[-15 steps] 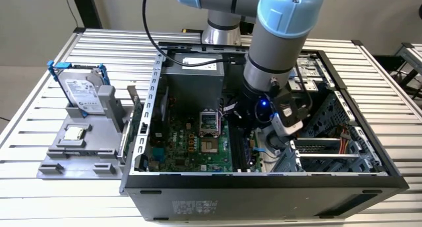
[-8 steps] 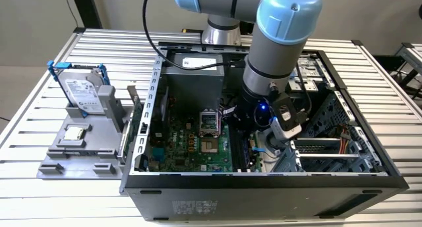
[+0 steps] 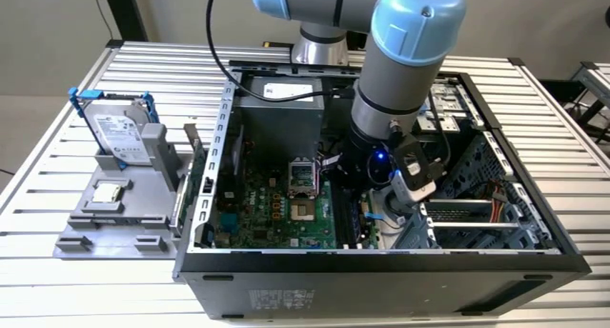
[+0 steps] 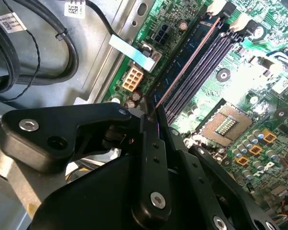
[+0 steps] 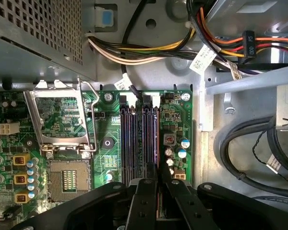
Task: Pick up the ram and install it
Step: 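Insert the ram into the slot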
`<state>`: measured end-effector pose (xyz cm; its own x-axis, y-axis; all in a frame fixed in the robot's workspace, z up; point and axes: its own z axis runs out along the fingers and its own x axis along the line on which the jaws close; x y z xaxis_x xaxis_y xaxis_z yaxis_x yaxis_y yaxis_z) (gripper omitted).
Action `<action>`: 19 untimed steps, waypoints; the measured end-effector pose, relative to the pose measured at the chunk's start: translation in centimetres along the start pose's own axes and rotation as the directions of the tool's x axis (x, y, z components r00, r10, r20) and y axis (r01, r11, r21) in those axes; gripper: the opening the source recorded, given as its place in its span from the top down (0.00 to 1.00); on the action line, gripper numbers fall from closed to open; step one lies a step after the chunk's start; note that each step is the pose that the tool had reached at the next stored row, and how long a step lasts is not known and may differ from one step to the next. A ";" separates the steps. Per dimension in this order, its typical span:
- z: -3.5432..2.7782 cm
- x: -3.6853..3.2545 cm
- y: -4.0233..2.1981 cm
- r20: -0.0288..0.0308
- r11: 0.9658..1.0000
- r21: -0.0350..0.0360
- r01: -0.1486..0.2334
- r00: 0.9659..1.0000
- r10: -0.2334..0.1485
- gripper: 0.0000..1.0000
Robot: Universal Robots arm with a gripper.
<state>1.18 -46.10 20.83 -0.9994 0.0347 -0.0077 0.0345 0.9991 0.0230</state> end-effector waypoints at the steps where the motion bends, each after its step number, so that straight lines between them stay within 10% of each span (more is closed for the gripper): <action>1: 0.01 0.00 -0.02 0.000 1.000 0.000 0.000 1.000 0.000 1.00; 2: 0.02 0.01 -0.02 0.000 1.000 0.000 0.000 1.000 0.000 0.00; 5: -0.08 0.00 0.00 -0.001 1.000 0.000 0.000 1.000 0.000 0.00; 13: -3.33 -0.02 0.08 -0.005 1.000 0.000 -0.001 1.000 0.001 0.00; 19: -3.63 -0.02 0.07 -0.008 1.000 -0.001 -0.001 1.000 0.001 0.00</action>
<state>1.17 -46.12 24.46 -0.9994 0.0358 -0.0001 0.0357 0.9991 0.0241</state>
